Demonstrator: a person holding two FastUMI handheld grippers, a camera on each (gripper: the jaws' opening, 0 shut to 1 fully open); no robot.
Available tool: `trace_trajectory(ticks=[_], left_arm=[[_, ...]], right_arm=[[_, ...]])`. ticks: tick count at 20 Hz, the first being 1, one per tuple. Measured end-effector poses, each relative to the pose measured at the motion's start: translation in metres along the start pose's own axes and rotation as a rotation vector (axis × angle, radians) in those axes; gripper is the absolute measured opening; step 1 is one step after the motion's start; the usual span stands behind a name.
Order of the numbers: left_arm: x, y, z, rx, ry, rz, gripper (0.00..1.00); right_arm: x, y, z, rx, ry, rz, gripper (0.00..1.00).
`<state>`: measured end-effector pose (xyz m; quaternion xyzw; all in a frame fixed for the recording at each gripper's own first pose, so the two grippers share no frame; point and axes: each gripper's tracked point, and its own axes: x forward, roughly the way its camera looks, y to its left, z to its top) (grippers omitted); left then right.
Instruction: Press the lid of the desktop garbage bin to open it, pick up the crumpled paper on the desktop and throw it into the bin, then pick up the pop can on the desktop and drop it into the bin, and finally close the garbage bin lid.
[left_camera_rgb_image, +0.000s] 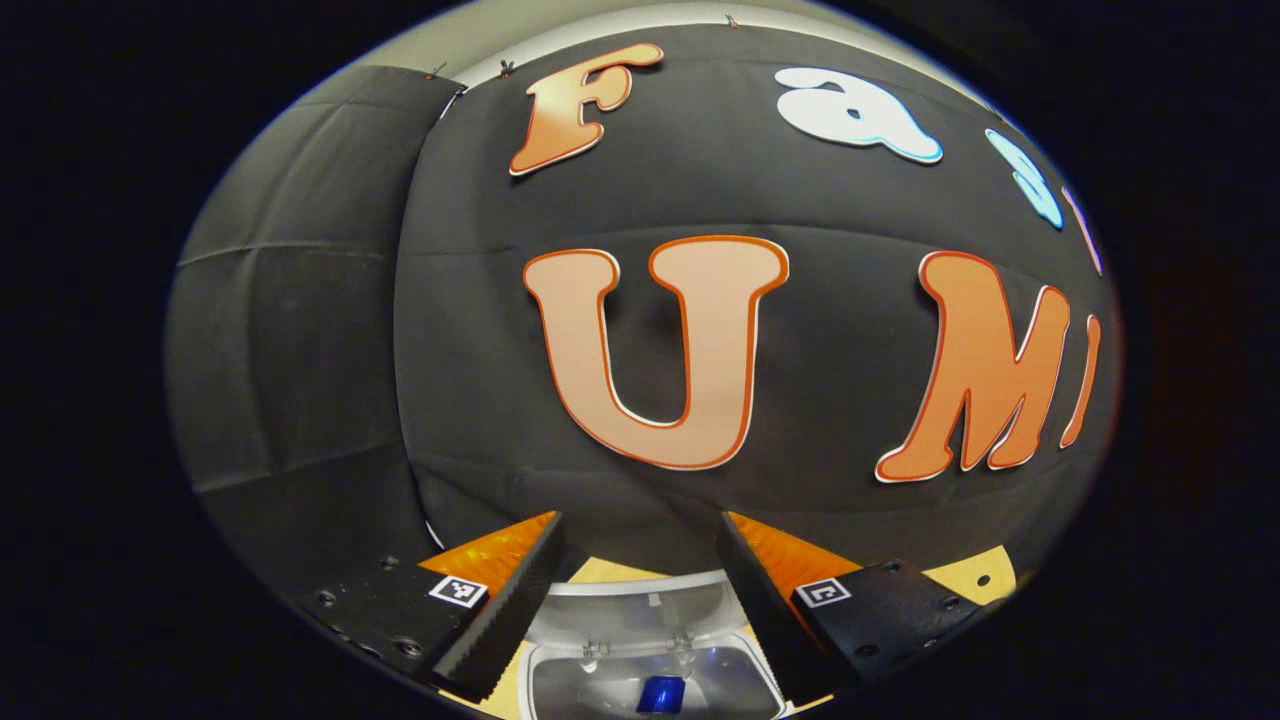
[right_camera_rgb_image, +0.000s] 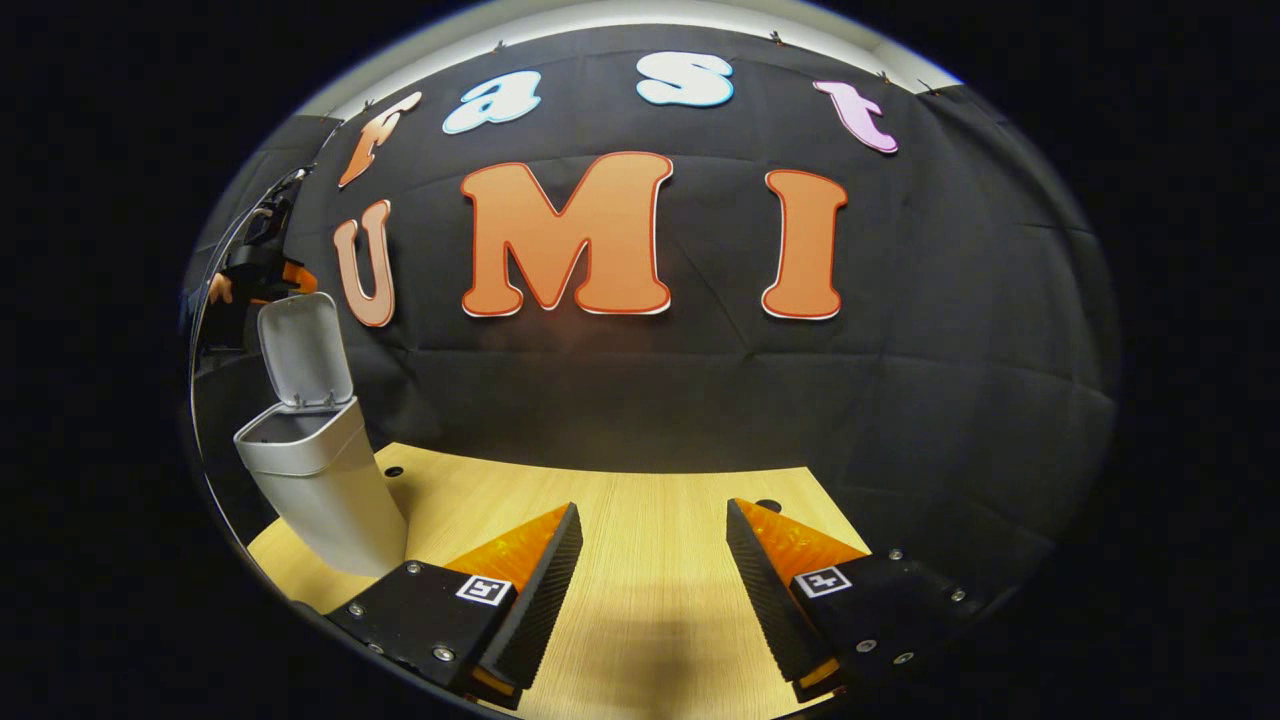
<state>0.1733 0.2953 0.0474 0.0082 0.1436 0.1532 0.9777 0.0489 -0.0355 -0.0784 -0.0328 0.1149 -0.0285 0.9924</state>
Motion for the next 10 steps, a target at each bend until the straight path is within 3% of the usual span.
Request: trace_trajectory(ticks=[10], left_arm=[[-0.074,-0.028,-0.081,0.057,0.133,-0.073,0.95]], right_arm=[[0.008,0.001,-0.002,0.018,-0.005,0.011,0.87]])
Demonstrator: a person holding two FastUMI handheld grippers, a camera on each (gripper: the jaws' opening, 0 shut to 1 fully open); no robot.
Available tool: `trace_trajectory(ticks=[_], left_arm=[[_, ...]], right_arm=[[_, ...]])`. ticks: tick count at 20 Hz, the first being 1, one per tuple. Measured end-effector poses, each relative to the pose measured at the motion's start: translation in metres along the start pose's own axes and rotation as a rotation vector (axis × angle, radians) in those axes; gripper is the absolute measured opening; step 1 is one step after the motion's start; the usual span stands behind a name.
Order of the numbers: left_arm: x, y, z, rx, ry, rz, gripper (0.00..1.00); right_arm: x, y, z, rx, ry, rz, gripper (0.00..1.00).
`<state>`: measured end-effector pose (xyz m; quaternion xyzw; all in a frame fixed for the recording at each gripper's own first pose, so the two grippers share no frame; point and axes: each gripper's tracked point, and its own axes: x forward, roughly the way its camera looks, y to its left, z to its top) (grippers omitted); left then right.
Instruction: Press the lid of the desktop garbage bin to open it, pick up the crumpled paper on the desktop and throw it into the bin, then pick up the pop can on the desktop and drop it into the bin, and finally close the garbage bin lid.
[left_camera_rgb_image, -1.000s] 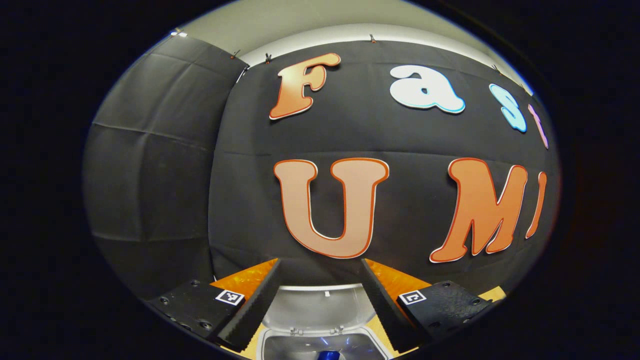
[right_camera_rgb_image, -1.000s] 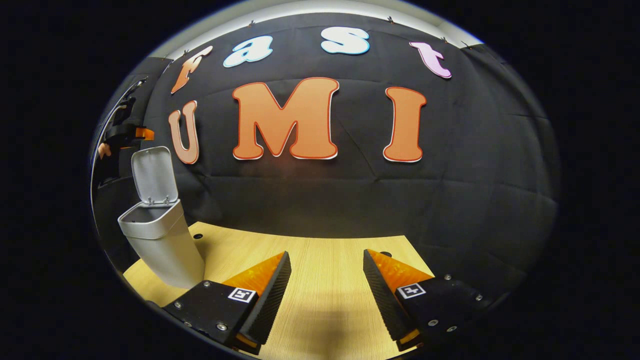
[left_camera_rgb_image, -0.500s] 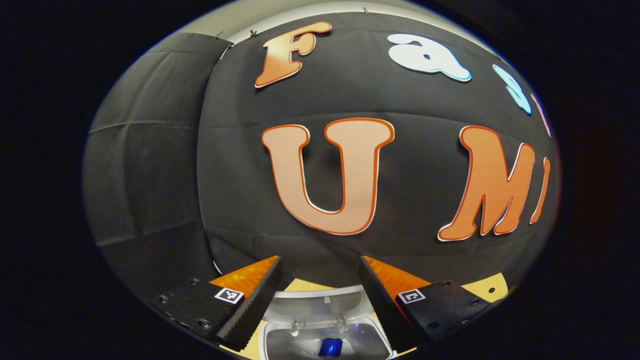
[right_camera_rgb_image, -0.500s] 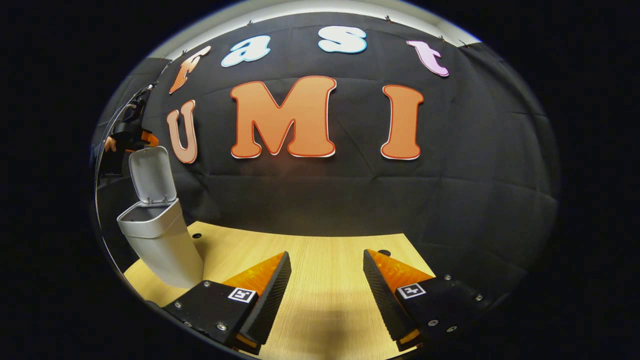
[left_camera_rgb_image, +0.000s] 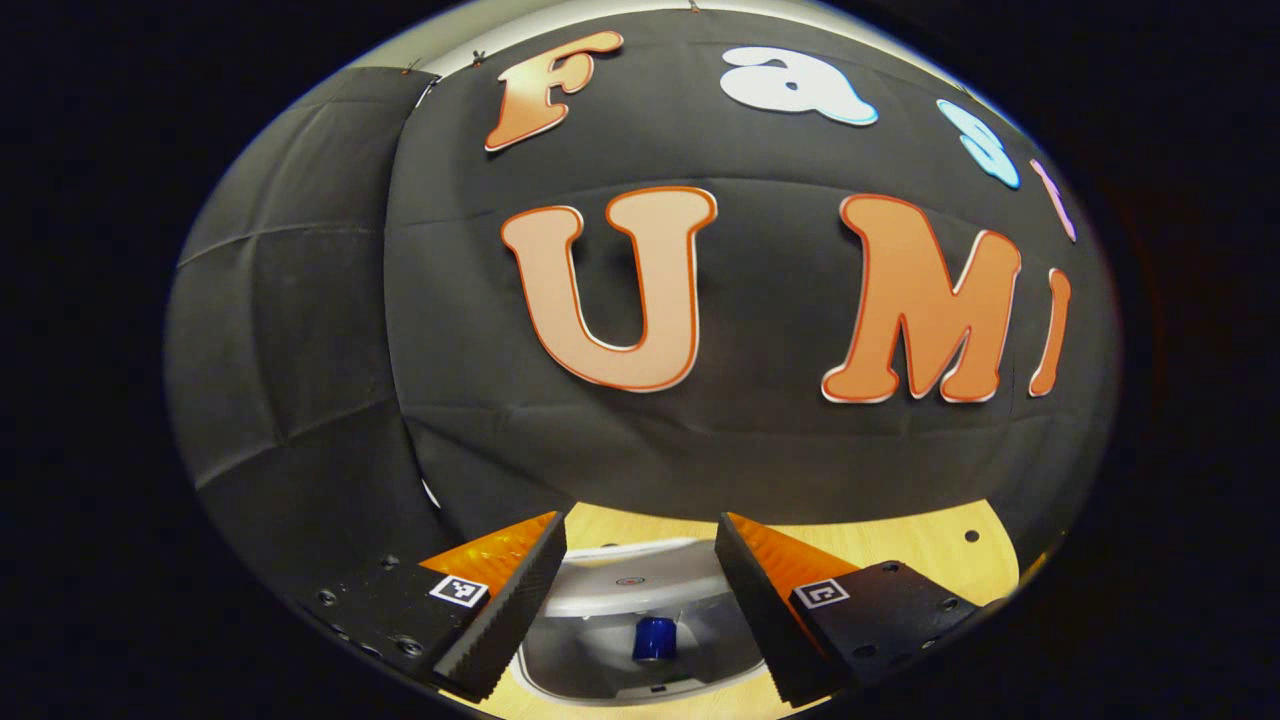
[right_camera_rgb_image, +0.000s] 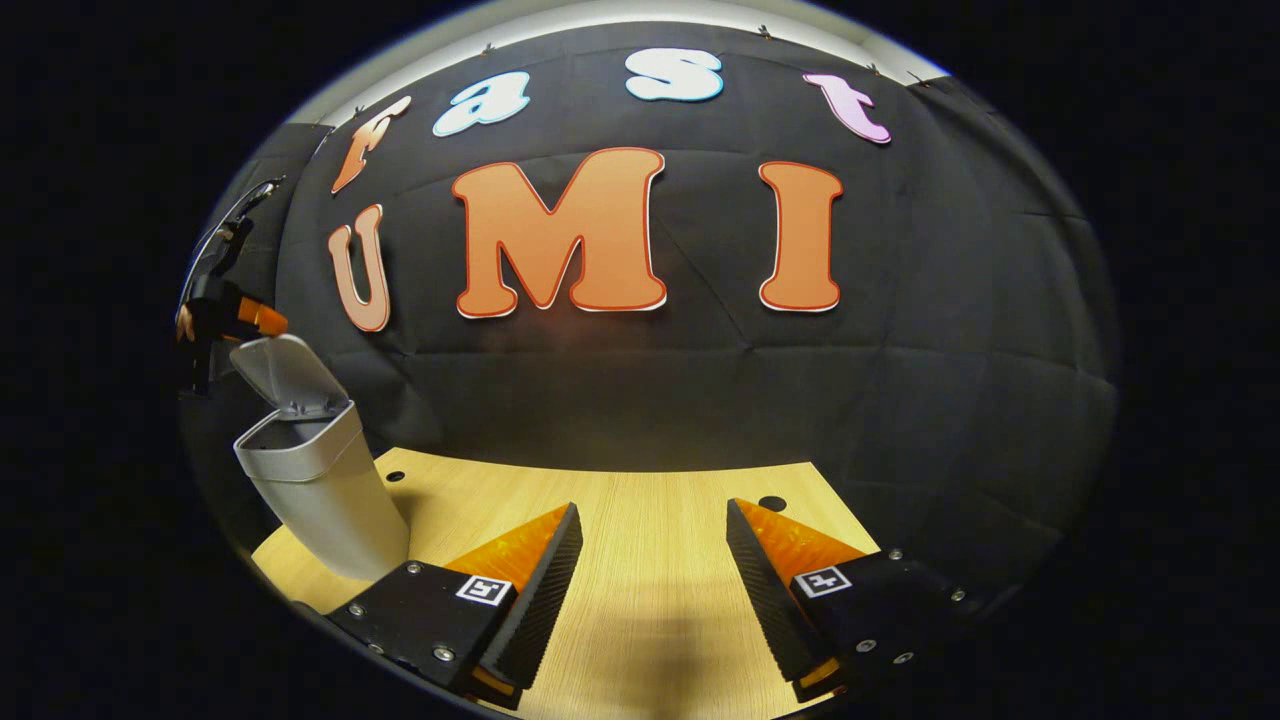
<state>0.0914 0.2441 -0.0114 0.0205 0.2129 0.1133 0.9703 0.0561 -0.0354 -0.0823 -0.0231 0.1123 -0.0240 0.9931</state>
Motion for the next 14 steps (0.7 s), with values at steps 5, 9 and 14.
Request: trace_trajectory(ticks=[5,9,14], left_arm=[[-0.003,-0.005,-0.078,-0.083,0.179,-0.001,0.96],[-0.004,-0.009,-0.115,-0.076,0.247,0.003,0.96],[-0.016,-0.016,-0.130,-0.037,0.233,0.002,0.96]], right_arm=[[0.002,0.004,0.000,-0.008,0.000,0.022,0.87],[0.001,0.004,0.001,-0.010,-0.002,0.030,0.87],[0.002,0.005,0.001,-0.021,0.003,0.037,0.87]])
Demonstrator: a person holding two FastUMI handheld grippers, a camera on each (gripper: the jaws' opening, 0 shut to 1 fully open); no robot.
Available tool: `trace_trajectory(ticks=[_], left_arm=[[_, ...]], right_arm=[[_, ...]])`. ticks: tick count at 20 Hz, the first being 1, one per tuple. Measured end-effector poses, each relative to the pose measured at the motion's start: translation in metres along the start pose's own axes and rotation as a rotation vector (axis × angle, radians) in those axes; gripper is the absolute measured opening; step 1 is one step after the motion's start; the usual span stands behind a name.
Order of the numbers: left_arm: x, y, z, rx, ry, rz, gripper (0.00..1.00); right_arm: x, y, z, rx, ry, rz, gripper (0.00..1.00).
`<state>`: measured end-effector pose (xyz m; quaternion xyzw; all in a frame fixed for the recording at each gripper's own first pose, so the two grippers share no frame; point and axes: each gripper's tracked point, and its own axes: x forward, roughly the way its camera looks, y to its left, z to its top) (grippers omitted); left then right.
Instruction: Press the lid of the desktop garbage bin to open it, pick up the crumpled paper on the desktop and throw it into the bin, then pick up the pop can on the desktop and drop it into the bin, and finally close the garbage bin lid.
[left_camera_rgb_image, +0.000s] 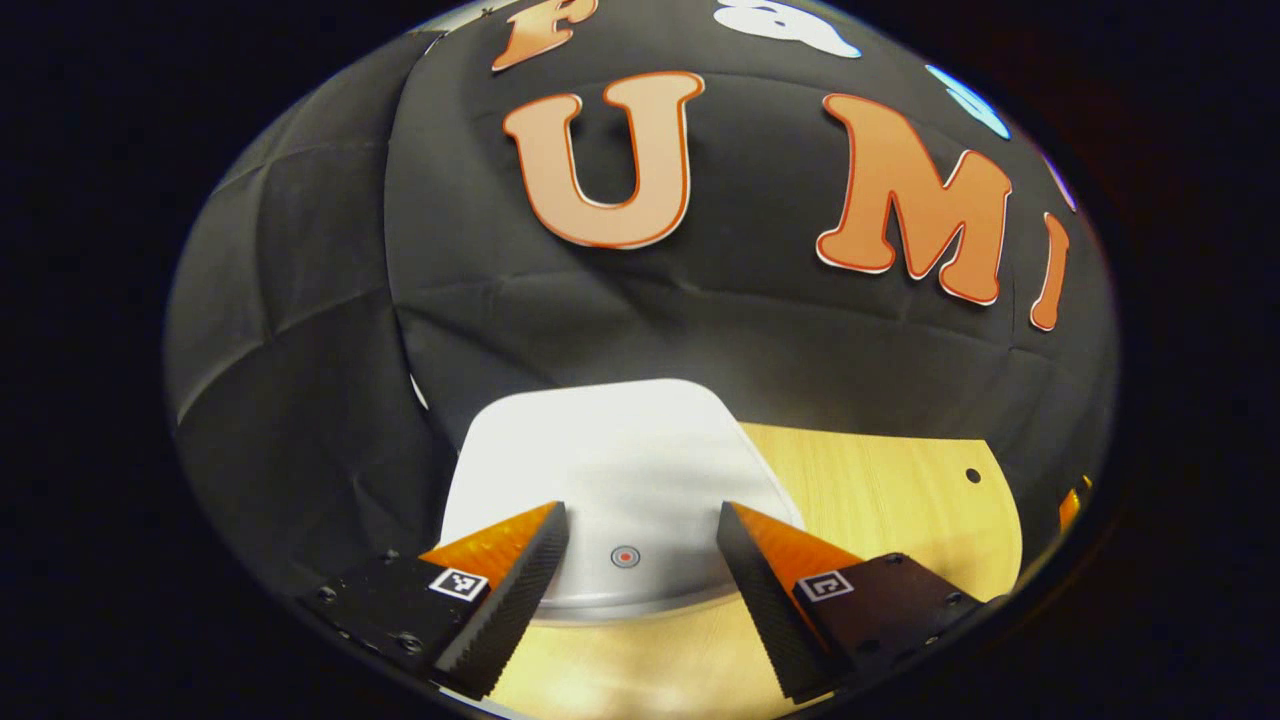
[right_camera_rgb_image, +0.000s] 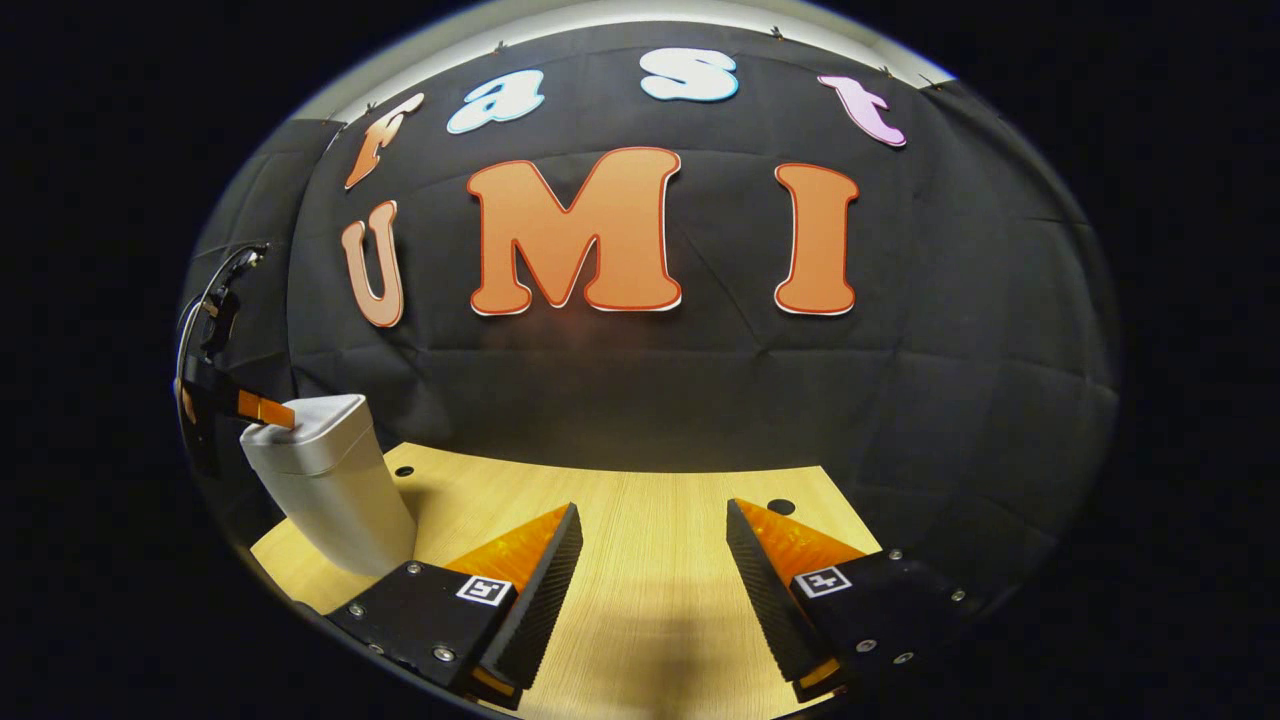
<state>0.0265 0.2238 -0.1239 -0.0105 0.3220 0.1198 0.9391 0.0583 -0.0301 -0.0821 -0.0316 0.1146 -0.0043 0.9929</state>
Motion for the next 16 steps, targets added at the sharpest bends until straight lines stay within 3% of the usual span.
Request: trace_trajectory(ticks=[1,6,10,16], left_arm=[[0.000,0.002,-0.007,0.004,0.038,0.010,0.97],[-0.003,0.001,0.000,-0.020,-0.023,0.016,0.98],[-0.030,-0.017,0.034,-0.005,-0.206,0.000,0.97],[-0.096,-0.079,0.091,0.026,-0.481,-0.125,0.94]], right_arm=[[0.000,0.001,0.000,-0.001,-0.002,0.004,0.87],[-0.004,0.010,0.006,-0.008,-0.012,0.034,0.87],[-0.009,0.011,0.017,-0.026,-0.031,0.036,0.87],[-0.027,0.022,0.058,-0.001,-0.111,0.058,0.87]])
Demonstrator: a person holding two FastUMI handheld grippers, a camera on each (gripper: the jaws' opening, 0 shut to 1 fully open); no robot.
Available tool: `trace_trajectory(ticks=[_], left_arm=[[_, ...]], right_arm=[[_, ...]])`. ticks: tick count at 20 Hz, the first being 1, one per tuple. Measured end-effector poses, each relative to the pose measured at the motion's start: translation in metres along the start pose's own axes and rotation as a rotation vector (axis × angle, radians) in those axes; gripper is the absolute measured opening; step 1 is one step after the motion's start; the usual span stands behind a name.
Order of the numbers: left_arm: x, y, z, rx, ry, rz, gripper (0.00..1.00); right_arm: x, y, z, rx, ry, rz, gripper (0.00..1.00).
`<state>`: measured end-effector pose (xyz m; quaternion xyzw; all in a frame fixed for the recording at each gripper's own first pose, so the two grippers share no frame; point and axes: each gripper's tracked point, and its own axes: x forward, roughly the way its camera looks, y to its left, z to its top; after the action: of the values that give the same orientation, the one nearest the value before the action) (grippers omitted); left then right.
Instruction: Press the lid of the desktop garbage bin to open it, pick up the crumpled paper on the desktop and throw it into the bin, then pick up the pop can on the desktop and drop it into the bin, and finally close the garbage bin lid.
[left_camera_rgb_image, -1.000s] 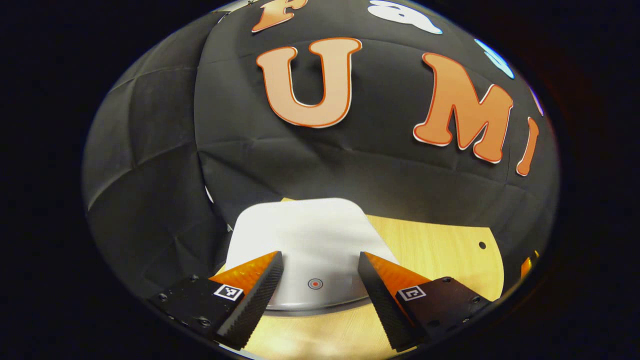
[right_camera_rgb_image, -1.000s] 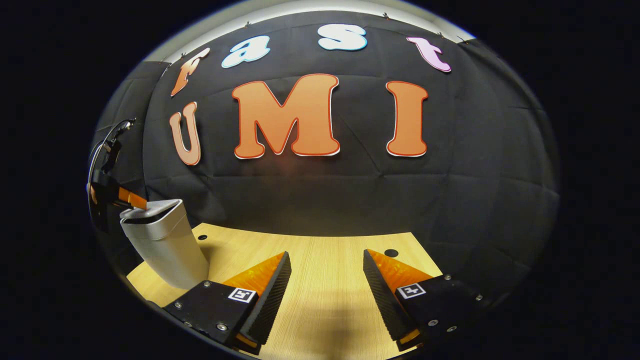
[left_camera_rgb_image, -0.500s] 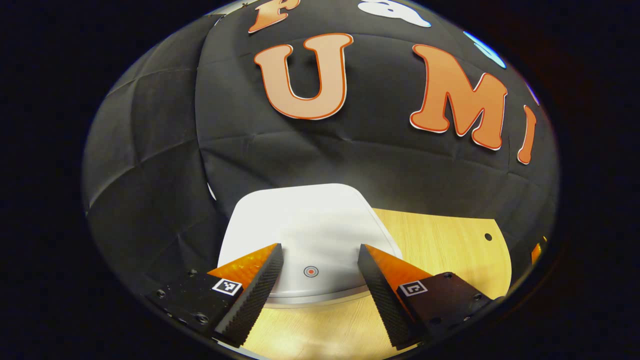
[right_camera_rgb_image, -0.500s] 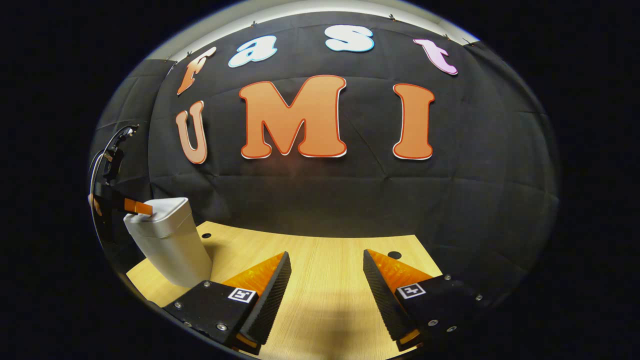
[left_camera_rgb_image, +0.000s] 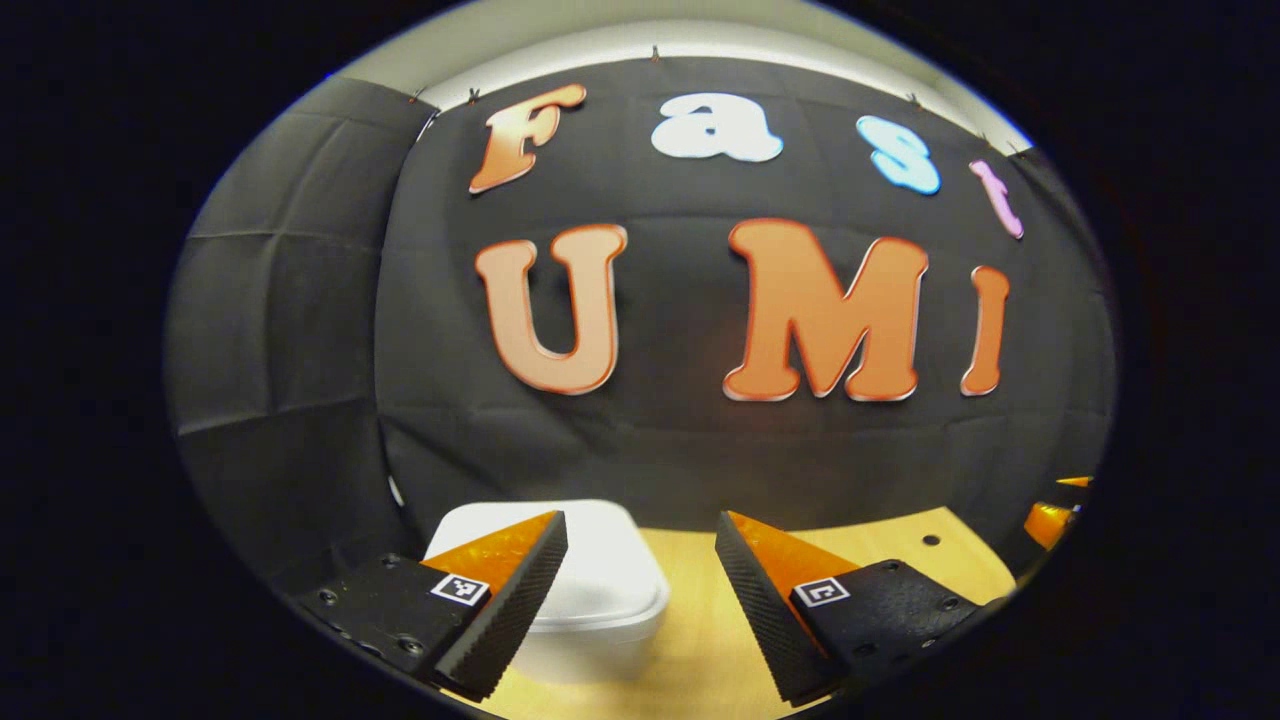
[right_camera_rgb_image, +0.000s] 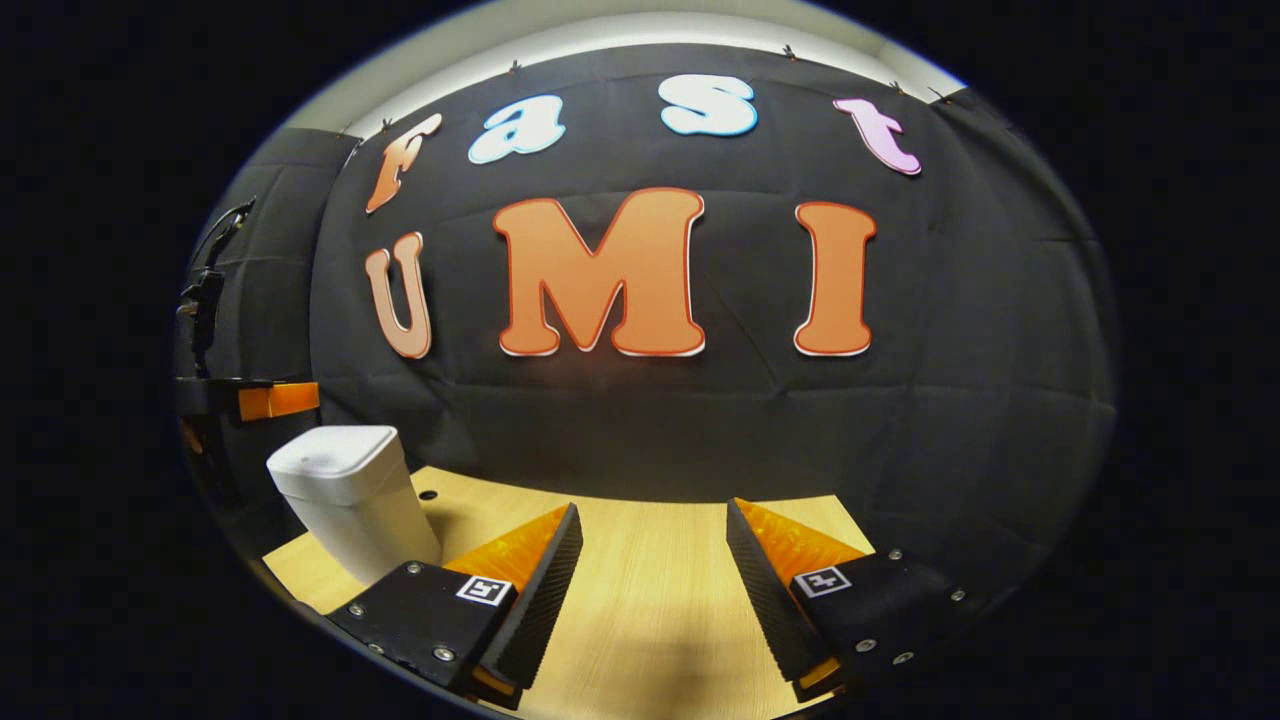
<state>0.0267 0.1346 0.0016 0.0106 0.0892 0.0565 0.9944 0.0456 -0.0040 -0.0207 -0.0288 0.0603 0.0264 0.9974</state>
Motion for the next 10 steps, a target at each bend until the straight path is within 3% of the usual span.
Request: trace_trajectory(ticks=[4,10], left_arm=[[-0.012,-0.041,0.027,0.028,-0.072,-0.095,0.94],[-0.032,-0.101,0.022,0.030,-0.124,-0.182,0.95]], right_arm=[[-0.007,0.003,0.016,0.003,-0.019,-0.008,0.87],[-0.020,0.003,0.033,0.025,-0.071,-0.012,0.87]])
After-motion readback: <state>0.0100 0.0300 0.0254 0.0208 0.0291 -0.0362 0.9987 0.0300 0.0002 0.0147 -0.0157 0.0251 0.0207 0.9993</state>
